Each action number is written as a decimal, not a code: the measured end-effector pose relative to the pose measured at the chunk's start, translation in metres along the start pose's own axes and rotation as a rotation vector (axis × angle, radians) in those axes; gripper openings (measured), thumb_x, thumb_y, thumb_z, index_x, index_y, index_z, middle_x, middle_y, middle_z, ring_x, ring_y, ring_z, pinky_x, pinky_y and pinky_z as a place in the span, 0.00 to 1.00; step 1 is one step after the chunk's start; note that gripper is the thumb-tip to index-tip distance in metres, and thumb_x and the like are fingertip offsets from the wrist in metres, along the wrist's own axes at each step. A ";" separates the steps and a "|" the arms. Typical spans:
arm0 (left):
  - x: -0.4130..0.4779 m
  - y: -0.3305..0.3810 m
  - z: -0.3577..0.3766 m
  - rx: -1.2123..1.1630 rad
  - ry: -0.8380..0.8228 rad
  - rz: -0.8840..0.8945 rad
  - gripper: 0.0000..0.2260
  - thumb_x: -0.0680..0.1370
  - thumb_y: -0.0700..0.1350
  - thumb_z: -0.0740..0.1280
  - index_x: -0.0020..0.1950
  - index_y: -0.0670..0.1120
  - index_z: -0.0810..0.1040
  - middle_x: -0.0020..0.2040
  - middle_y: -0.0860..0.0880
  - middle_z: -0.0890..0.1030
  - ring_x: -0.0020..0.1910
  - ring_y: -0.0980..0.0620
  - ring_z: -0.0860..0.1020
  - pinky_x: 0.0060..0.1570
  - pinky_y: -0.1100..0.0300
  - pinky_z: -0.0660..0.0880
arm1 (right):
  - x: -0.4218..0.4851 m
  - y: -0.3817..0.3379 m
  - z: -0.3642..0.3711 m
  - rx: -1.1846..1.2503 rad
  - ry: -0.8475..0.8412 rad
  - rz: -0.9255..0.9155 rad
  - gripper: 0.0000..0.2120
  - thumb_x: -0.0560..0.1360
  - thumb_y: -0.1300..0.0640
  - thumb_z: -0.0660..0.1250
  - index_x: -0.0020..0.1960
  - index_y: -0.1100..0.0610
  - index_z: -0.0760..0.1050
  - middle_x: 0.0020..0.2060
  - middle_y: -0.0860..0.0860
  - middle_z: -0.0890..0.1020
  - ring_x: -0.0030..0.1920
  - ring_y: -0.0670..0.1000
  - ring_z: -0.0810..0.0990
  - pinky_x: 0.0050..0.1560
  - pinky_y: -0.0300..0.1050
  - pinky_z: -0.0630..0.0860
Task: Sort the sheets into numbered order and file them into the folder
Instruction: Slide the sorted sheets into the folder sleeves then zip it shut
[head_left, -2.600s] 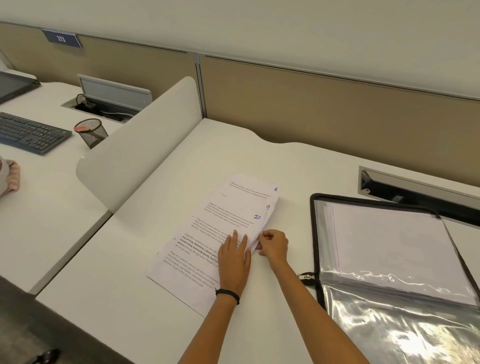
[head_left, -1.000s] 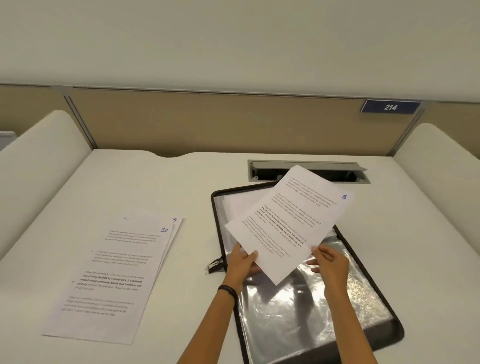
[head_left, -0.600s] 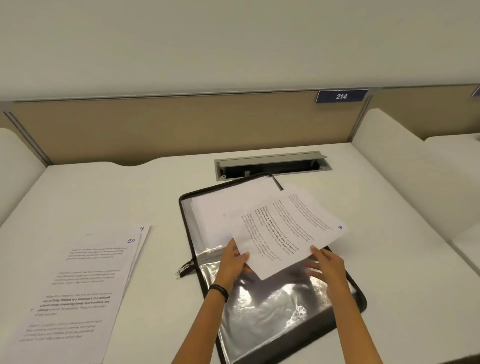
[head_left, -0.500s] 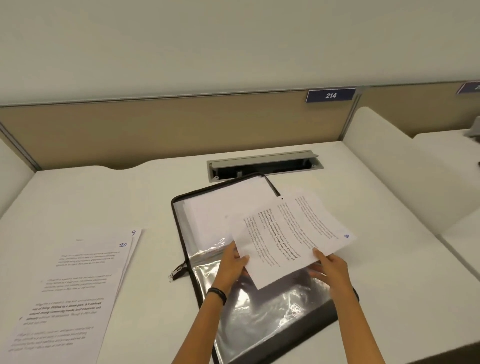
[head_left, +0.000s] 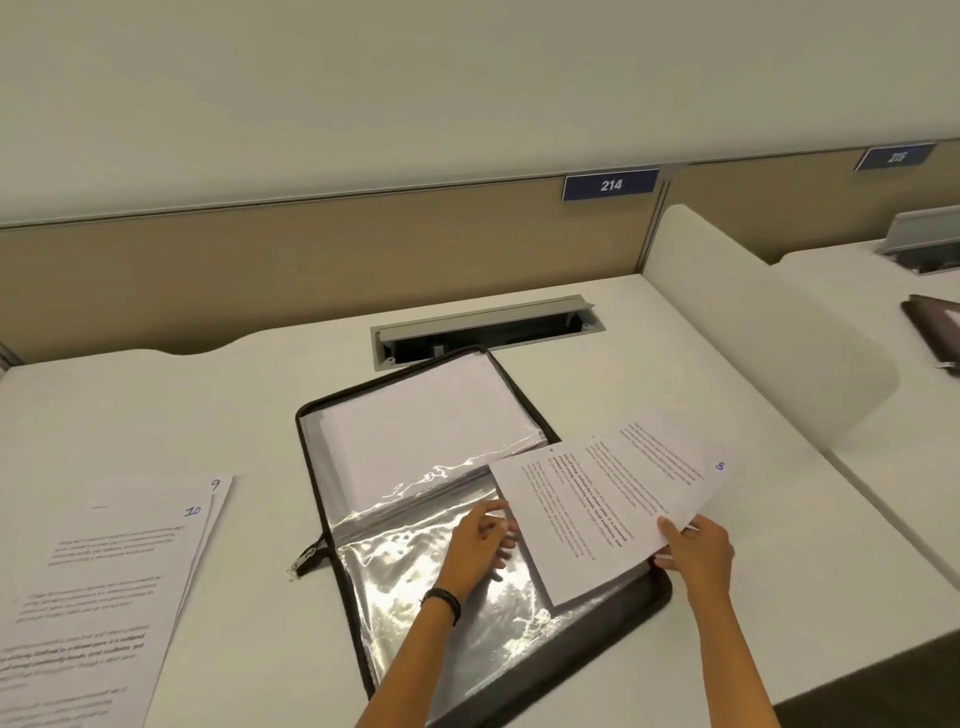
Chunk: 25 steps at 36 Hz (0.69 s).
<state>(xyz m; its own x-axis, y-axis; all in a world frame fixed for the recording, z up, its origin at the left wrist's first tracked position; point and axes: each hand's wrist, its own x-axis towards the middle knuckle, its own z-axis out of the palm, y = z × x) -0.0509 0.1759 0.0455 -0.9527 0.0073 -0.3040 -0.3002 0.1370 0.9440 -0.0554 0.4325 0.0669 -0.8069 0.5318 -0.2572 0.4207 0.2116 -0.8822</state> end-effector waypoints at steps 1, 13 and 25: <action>0.002 0.000 0.004 -0.009 0.004 -0.006 0.09 0.81 0.39 0.61 0.54 0.52 0.75 0.46 0.44 0.83 0.40 0.49 0.81 0.38 0.57 0.80 | 0.002 0.001 -0.003 -0.021 0.003 -0.015 0.06 0.75 0.64 0.68 0.51 0.63 0.75 0.45 0.57 0.80 0.34 0.58 0.80 0.41 0.54 0.81; 0.021 -0.008 0.050 0.133 0.125 0.125 0.14 0.79 0.34 0.60 0.54 0.53 0.74 0.58 0.50 0.77 0.57 0.52 0.76 0.54 0.65 0.74 | 0.040 0.006 -0.029 -0.265 0.048 -0.118 0.06 0.76 0.63 0.65 0.42 0.65 0.75 0.37 0.59 0.80 0.36 0.58 0.76 0.39 0.45 0.72; 0.026 -0.021 0.092 0.266 0.191 0.277 0.24 0.79 0.37 0.60 0.71 0.56 0.60 0.73 0.55 0.62 0.68 0.61 0.66 0.65 0.69 0.64 | 0.076 -0.008 -0.049 0.066 0.108 -0.074 0.08 0.78 0.62 0.64 0.50 0.67 0.75 0.33 0.59 0.80 0.26 0.53 0.74 0.31 0.44 0.72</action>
<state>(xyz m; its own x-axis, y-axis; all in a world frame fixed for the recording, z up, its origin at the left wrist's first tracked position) -0.0648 0.2644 0.0062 -0.9949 -0.1004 0.0090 -0.0328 0.4067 0.9130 -0.1001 0.5114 0.0735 -0.7839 0.6027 -0.1491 0.3304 0.2016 -0.9221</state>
